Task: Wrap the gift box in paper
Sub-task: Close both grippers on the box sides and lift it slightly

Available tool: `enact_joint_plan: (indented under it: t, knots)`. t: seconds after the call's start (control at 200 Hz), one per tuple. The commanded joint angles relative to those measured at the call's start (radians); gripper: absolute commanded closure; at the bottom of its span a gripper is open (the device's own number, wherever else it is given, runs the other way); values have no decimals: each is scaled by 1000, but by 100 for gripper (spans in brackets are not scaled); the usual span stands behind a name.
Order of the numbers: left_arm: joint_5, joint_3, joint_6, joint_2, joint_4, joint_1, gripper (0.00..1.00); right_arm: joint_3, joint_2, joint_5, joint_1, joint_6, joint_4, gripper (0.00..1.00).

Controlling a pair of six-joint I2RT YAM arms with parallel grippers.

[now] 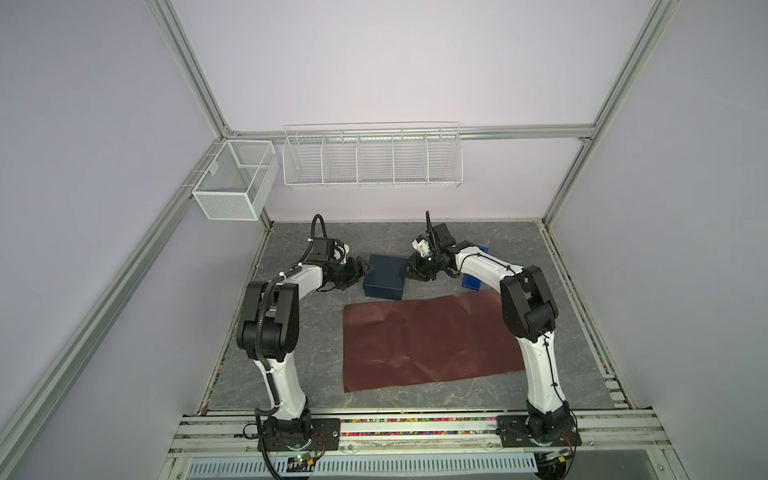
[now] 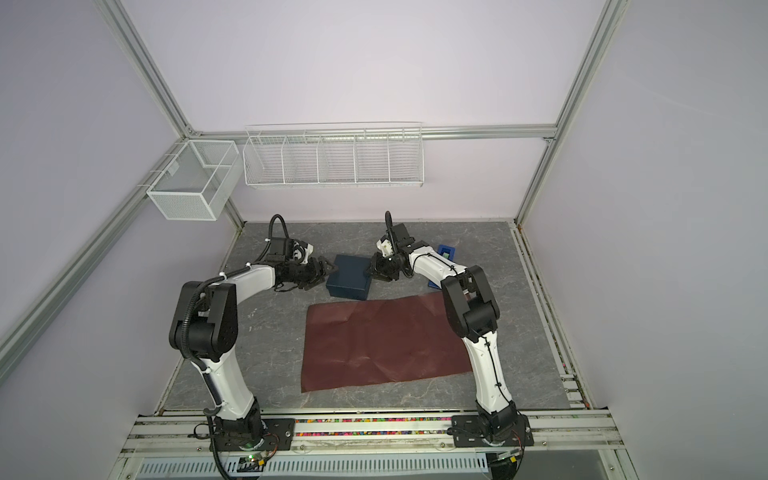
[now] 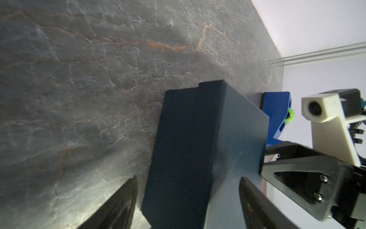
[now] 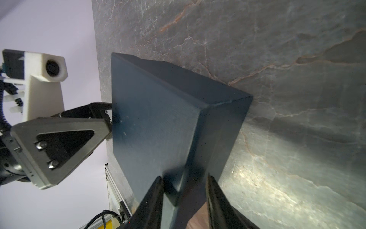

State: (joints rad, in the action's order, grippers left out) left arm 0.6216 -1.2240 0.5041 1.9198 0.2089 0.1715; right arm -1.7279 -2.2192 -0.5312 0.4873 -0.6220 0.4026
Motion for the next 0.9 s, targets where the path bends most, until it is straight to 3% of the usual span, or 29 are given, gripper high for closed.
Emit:
enact_joint_plan:
  t: [0.0,0.42,0.895]
  knots:
    - [17,-54,-48,23,33,3,14,61,19,47,-24,22,46,63]
    - [143,-89,-10,101,-49,21,5,182,41,1,-70,-9,-48,72]
    - [182,-70,71,166,-156,51,0,231,44,-16,-96,-27,-91,75]
